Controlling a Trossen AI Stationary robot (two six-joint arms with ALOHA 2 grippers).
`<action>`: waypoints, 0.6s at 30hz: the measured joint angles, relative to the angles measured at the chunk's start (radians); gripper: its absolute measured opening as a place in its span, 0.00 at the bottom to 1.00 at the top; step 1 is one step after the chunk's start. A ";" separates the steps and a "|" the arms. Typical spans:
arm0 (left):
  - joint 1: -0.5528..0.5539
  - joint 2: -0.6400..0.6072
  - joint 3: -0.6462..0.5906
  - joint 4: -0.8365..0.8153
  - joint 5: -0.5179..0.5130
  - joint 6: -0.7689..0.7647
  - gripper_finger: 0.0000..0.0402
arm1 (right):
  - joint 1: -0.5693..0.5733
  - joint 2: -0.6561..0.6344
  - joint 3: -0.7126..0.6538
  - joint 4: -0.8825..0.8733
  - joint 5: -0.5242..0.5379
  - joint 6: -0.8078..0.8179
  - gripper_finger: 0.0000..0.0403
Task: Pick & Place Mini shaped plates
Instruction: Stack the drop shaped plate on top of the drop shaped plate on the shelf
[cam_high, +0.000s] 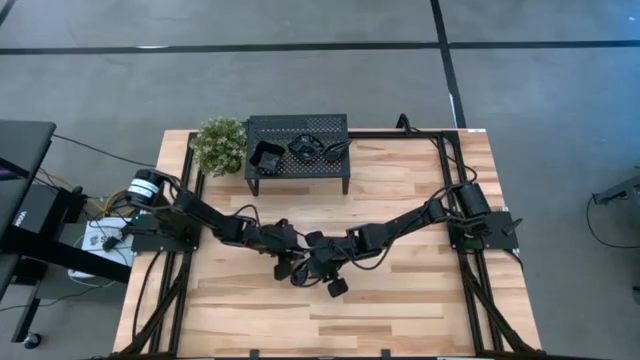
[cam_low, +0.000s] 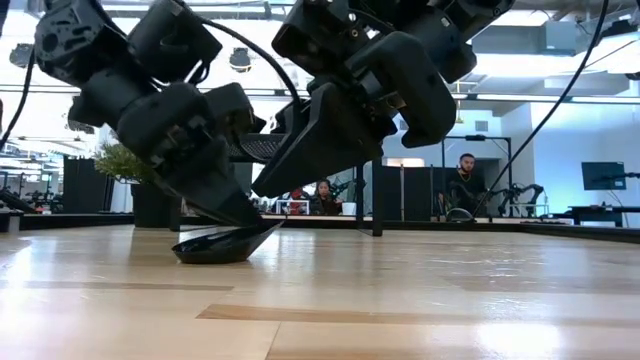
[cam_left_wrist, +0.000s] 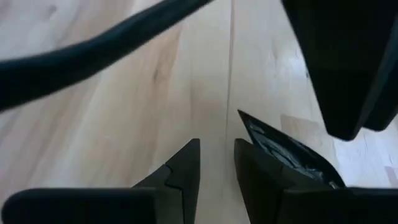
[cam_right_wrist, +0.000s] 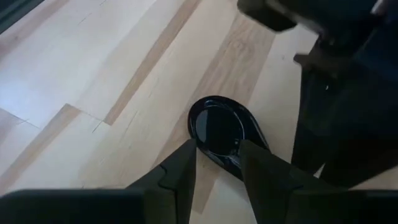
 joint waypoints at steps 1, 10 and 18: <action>0.004 0.010 0.002 0.005 0.007 -0.002 0.25 | 0.000 0.000 0.000 -0.003 0.000 0.000 0.29; -0.003 -0.020 0.008 0.006 0.039 0.047 0.25 | 0.029 0.000 0.000 0.014 0.002 -0.095 0.29; -0.004 -0.214 0.007 -0.052 0.036 0.107 0.25 | 0.055 0.017 0.003 0.135 0.008 -0.132 0.29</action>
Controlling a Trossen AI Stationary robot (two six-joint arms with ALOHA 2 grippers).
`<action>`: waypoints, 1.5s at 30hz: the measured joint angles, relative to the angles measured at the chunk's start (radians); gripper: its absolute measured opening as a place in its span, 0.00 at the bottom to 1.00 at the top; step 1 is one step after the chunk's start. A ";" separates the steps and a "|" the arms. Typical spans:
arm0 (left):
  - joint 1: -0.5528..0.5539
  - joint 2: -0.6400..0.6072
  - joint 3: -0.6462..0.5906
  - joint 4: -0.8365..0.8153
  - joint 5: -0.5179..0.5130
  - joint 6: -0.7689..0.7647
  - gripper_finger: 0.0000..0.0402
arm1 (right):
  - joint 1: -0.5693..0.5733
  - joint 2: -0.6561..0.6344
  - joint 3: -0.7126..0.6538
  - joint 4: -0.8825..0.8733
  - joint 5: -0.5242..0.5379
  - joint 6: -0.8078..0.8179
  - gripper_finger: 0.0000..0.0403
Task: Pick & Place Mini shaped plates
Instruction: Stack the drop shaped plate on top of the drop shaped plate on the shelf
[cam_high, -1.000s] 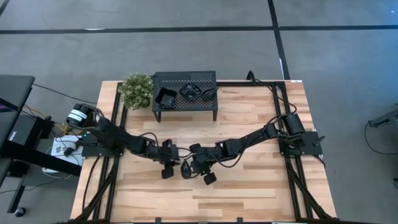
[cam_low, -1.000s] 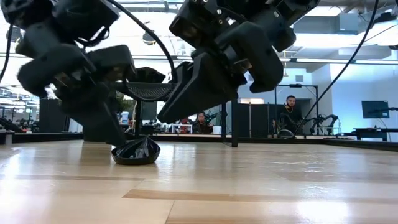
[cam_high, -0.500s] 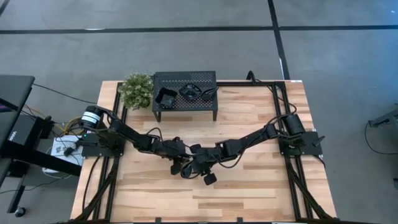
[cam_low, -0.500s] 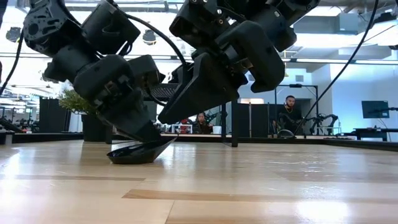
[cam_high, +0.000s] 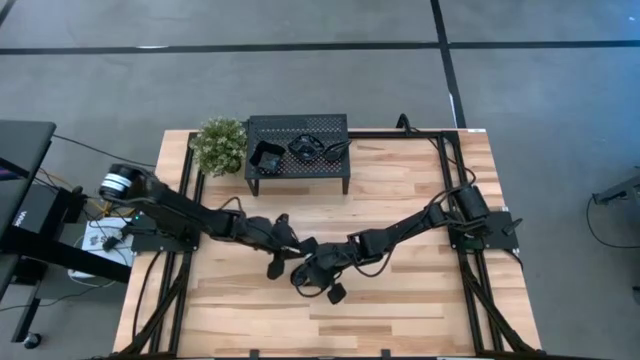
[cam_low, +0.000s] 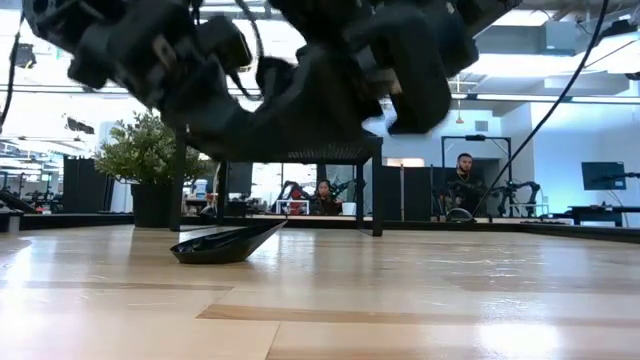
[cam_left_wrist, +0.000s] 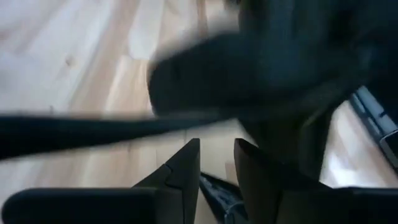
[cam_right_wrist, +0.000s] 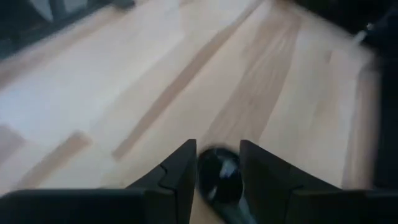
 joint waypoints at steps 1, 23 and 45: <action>0.000 -0.030 0.000 -0.019 -0.003 0.000 0.25 | 0.001 0.012 -0.002 0.005 -0.002 0.000 0.29; 0.000 -0.471 -0.184 -0.148 -0.172 -0.009 0.25 | -0.004 0.170 0.048 0.062 -0.010 -0.010 0.29; -0.002 -0.453 -0.184 -0.137 -0.170 -0.012 0.25 | -0.043 0.166 0.056 -0.014 0.017 -0.032 0.03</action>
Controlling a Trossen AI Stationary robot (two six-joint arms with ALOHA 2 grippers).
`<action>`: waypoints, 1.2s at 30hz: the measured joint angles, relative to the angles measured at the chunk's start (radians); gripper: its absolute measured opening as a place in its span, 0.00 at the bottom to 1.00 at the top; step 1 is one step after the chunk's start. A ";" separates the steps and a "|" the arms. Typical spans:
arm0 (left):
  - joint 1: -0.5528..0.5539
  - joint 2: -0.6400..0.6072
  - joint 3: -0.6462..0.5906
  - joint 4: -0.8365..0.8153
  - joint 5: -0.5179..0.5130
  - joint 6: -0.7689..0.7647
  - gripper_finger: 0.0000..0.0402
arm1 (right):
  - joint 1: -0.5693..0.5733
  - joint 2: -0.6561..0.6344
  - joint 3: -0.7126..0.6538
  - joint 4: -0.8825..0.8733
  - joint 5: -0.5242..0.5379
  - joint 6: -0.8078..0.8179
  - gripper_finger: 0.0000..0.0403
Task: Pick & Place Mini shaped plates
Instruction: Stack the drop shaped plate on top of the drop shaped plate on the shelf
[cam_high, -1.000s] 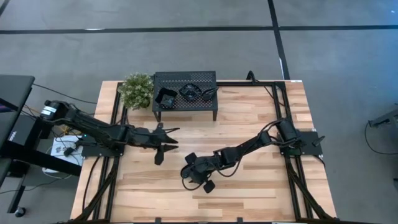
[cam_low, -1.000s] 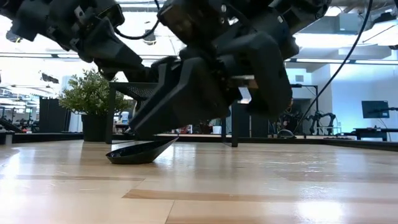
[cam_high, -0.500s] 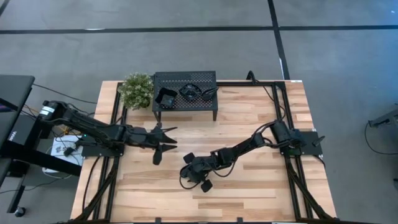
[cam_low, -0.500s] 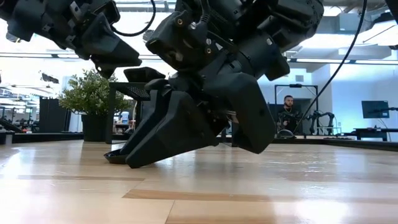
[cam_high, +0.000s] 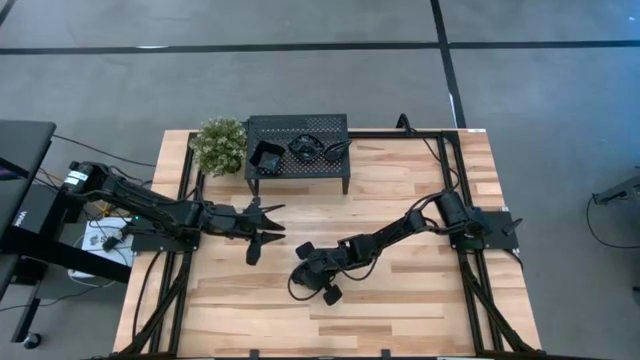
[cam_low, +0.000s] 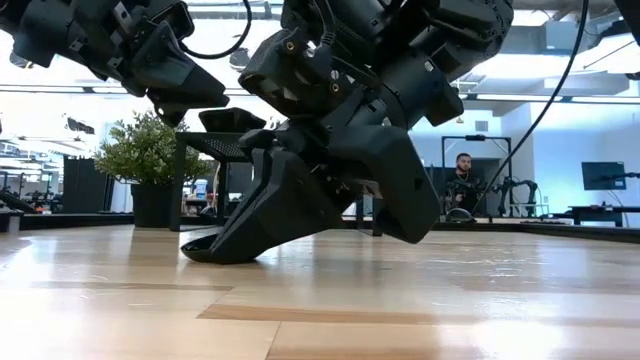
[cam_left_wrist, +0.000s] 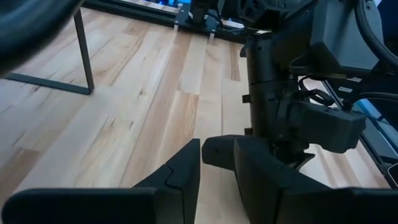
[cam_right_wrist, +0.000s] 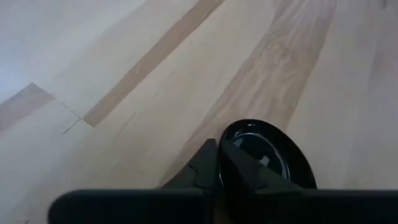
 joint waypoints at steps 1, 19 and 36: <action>0.000 0.000 0.000 0.000 0.000 0.000 0.25 | 0.000 -0.001 0.003 -0.004 0.005 0.004 0.04; 0.004 0.000 0.002 0.037 0.005 -0.064 0.25 | -0.202 -0.513 0.163 -0.681 0.334 -0.227 0.00; 0.005 0.000 0.002 0.063 -0.001 -0.060 0.25 | -0.685 -0.513 0.157 -0.704 -0.099 -0.291 0.00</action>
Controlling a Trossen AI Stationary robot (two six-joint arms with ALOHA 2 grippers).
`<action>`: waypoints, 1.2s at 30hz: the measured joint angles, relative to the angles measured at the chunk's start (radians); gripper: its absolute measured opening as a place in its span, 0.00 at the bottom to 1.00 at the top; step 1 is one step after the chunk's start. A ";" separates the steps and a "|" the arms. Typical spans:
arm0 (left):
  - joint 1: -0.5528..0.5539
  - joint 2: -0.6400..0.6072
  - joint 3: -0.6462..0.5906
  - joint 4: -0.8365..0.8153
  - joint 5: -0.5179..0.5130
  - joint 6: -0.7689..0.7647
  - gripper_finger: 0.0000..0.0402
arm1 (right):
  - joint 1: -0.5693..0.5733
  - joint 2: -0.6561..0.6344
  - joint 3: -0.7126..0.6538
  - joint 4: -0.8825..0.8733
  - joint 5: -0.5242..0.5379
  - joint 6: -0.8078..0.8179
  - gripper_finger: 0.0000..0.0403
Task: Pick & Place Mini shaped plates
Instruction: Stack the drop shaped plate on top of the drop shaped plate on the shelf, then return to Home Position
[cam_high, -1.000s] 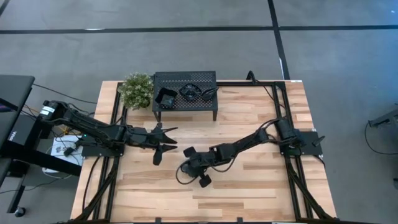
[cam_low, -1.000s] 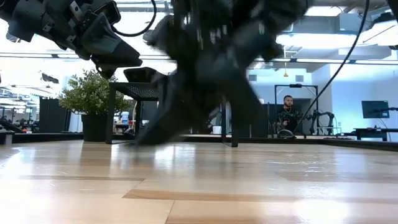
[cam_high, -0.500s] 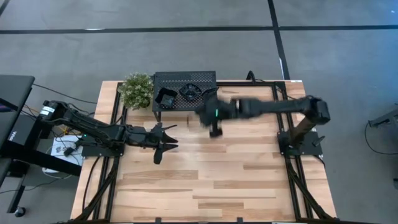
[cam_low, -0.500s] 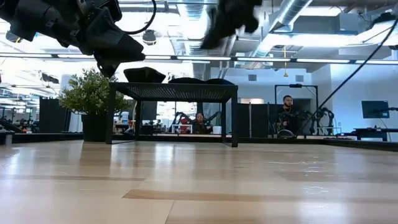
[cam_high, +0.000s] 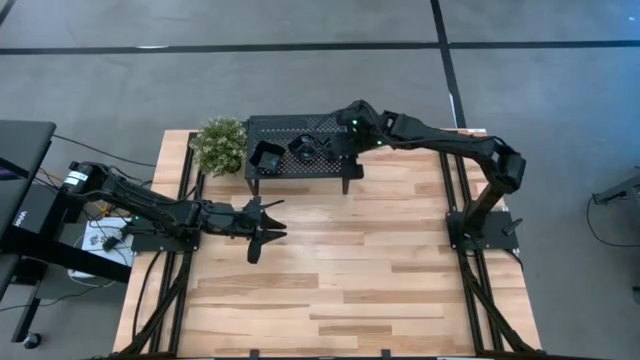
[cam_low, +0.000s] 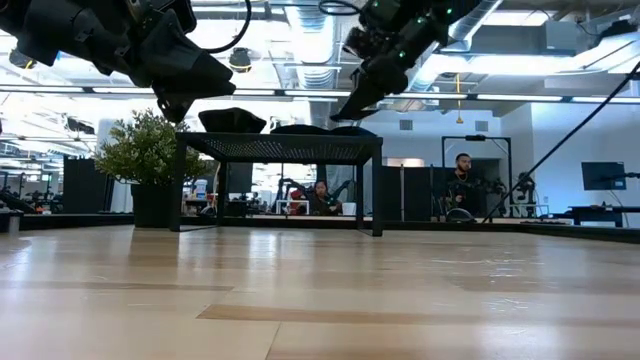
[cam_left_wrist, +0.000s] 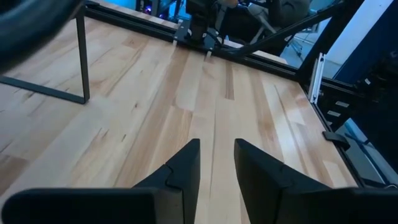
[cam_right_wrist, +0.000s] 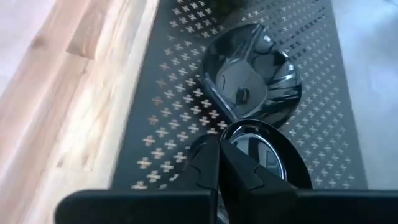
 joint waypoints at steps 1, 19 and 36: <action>0.000 0.000 0.000 -0.001 0.000 0.000 0.25 | 0.001 0.002 0.000 0.001 0.002 -0.006 0.00; 0.000 0.000 0.000 0.005 0.001 -0.011 0.25 | 0.007 0.003 0.000 -0.041 0.025 0.001 0.14; 0.000 -0.158 0.009 0.077 0.002 0.149 0.25 | 0.234 -0.143 0.255 -0.338 0.092 0.054 0.19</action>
